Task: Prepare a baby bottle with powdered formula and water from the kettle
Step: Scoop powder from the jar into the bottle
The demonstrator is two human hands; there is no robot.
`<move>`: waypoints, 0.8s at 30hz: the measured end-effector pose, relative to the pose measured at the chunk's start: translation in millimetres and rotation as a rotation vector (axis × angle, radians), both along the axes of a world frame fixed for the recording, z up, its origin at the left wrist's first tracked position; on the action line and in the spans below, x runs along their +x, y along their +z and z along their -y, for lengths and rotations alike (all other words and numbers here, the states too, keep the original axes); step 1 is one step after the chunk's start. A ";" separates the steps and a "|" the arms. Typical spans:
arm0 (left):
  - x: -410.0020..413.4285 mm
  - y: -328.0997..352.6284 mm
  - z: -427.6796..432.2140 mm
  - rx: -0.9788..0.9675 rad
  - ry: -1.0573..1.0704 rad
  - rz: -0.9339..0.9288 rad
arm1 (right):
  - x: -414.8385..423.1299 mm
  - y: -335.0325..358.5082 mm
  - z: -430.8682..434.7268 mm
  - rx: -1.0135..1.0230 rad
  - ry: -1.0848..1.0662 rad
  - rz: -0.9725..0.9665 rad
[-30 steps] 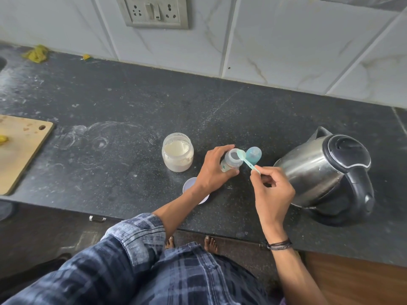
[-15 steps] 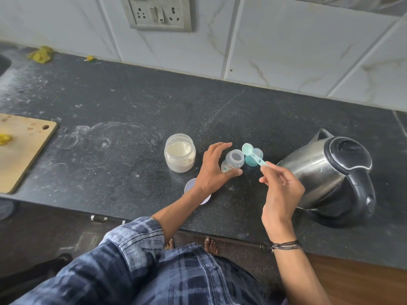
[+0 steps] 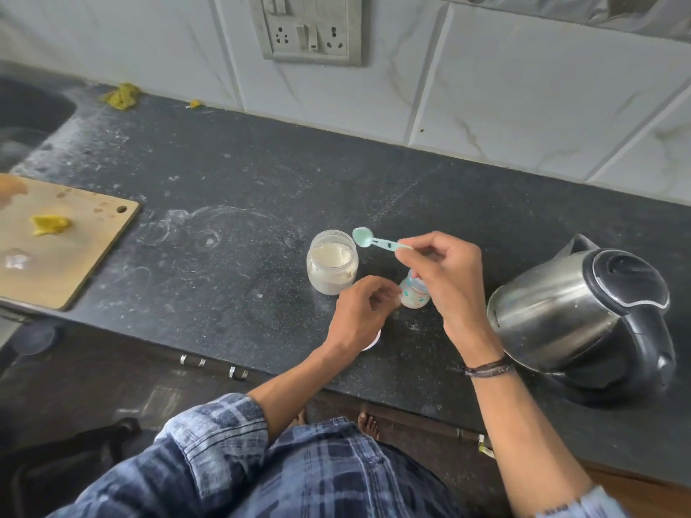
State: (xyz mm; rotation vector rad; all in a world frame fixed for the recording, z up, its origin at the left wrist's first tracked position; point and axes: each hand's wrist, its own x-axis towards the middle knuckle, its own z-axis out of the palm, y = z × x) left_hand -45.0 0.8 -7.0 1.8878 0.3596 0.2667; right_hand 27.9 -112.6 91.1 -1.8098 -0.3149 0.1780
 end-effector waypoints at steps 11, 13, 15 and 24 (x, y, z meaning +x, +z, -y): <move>-35.7 -10.7 -33.2 0.155 0.062 -0.118 | 21.1 -8.4 -73.8 -0.623 0.301 0.309; -38.9 -11.6 -36.5 0.202 0.070 -0.100 | 22.9 -9.9 -78.9 -0.611 0.319 0.277; -40.8 -12.0 -39.6 0.212 0.075 -0.082 | 25.5 -8.4 -78.5 -0.558 0.287 0.249; -30.7 -16.0 -34.3 0.166 -0.028 -0.025 | 31.3 1.3 -15.4 -0.280 0.013 0.138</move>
